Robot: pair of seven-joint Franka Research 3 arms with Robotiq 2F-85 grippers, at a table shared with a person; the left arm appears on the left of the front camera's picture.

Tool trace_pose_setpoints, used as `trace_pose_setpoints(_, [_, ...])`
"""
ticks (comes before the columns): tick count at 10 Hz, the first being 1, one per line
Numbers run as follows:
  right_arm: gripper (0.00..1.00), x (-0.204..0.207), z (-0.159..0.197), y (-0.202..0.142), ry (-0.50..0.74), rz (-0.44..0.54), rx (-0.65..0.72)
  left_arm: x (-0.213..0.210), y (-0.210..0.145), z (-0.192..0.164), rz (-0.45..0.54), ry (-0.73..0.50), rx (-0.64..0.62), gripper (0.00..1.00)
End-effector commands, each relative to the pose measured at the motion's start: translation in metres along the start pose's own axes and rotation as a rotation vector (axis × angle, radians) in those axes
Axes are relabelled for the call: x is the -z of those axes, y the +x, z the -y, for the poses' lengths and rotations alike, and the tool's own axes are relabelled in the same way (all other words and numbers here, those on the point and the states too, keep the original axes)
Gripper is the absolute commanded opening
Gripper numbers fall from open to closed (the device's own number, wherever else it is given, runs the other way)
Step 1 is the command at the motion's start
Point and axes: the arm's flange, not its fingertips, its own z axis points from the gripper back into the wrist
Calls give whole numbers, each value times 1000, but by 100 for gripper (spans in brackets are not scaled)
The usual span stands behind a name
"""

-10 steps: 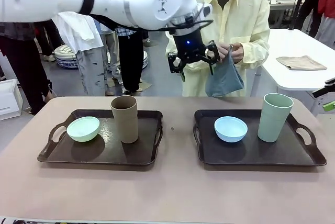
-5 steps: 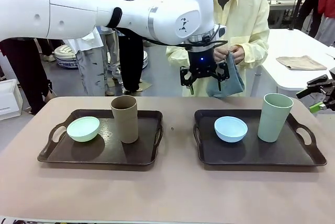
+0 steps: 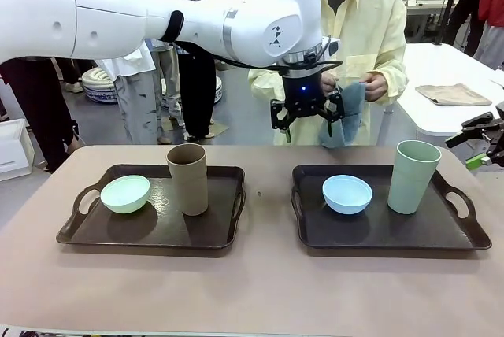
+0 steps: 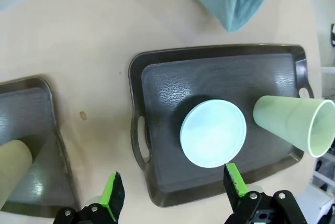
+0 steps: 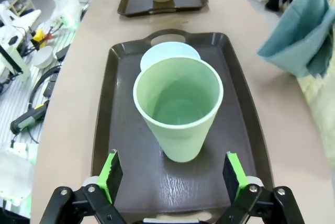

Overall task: Set up a tray with a mat and arrange the tableware.
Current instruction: Pick up the Picnic Bowl and Reusable plastic cup from the Handle tray in front of the human's position and hold them in the air.

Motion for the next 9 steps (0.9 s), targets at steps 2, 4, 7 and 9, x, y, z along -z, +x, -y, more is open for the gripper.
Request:
trace_pose_setpoints(2, [100,13,25,-18,64,89,-113,17,7,14,-23,67,-40,100])
trace_pose_setpoints(4, [100,26,35,-29,68,89,-105,32,12,12,-52,70,-66,100])
trace_pose_setpoints(7, [100,50,41,-39,90,106,-81,59,12,19,-70,93,-65,100])
trace_pose_setpoints(9, [100,73,37,-32,120,98,-107,76,12,26,-87,120,-66,100])
